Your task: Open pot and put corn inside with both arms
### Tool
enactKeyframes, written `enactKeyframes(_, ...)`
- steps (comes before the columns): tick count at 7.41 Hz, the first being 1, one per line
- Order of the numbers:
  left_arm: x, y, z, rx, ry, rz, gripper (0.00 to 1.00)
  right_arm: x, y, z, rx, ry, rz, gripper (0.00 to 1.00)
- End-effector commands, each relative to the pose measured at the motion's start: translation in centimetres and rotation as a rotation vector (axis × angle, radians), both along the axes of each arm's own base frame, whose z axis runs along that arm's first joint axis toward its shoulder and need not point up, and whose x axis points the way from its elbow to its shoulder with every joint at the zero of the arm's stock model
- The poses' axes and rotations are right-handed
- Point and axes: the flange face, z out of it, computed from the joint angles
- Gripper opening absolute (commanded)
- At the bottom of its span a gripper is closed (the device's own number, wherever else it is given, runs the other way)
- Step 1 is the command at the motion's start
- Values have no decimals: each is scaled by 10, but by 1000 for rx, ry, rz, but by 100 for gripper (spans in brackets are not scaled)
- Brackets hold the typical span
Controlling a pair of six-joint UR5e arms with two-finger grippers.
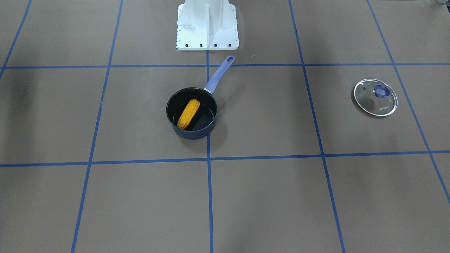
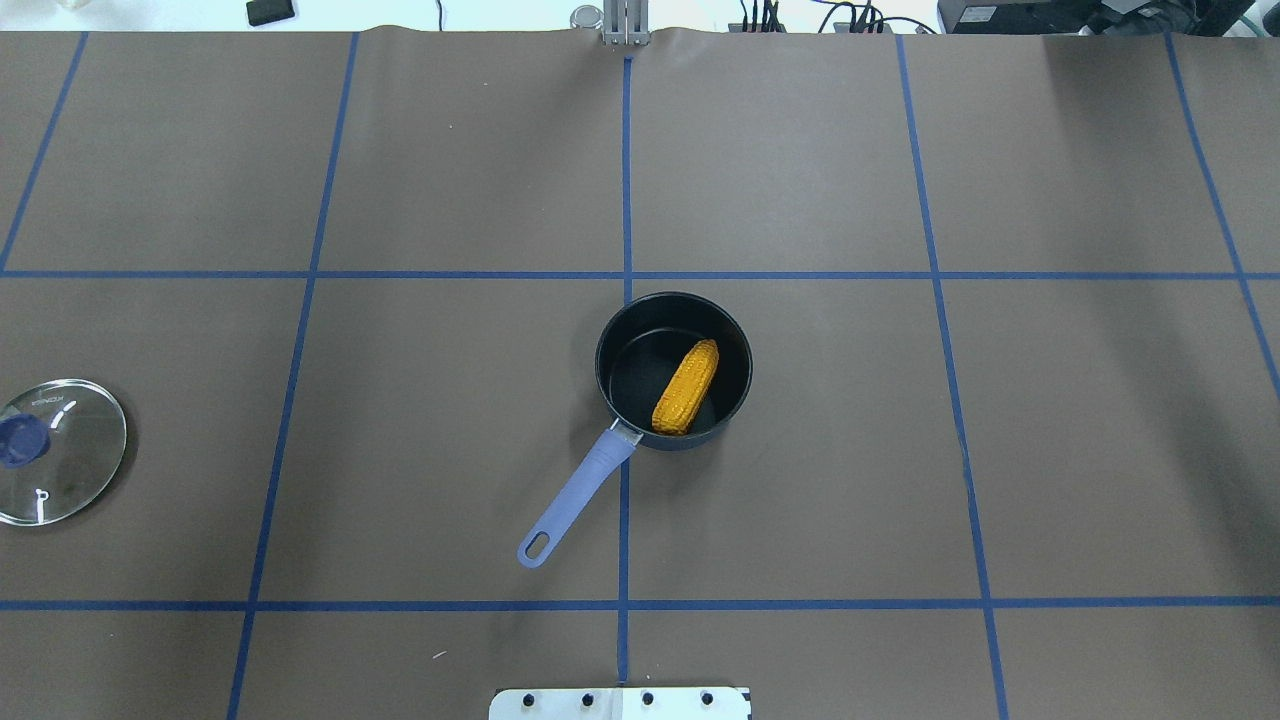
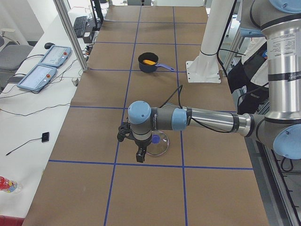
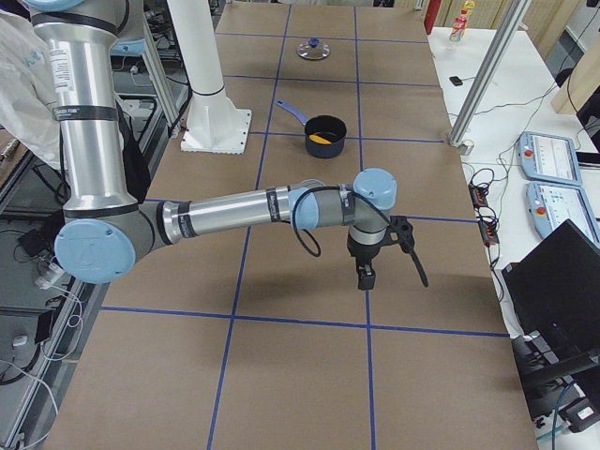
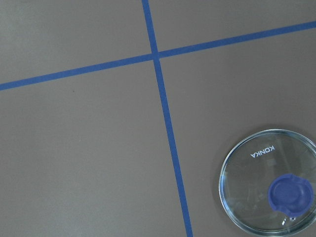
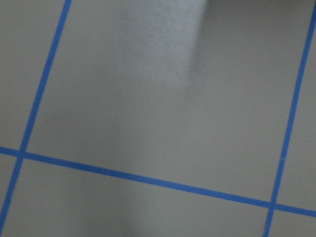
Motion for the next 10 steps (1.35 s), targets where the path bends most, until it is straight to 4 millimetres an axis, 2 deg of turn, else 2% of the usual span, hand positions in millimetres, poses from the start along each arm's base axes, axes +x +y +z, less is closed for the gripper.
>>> enactKeyframes(1,0,4,2,-5,0,-1,98,38,56,50,-92,-11,63,100)
enactKeyframes(3,-1,11,7,-15,-2,0,98,55,77,68,-132,-10,103,100)
enactKeyframes(10,-2,11,10,-16,-30,1,98,55,73,63,-127,-16,108,100)
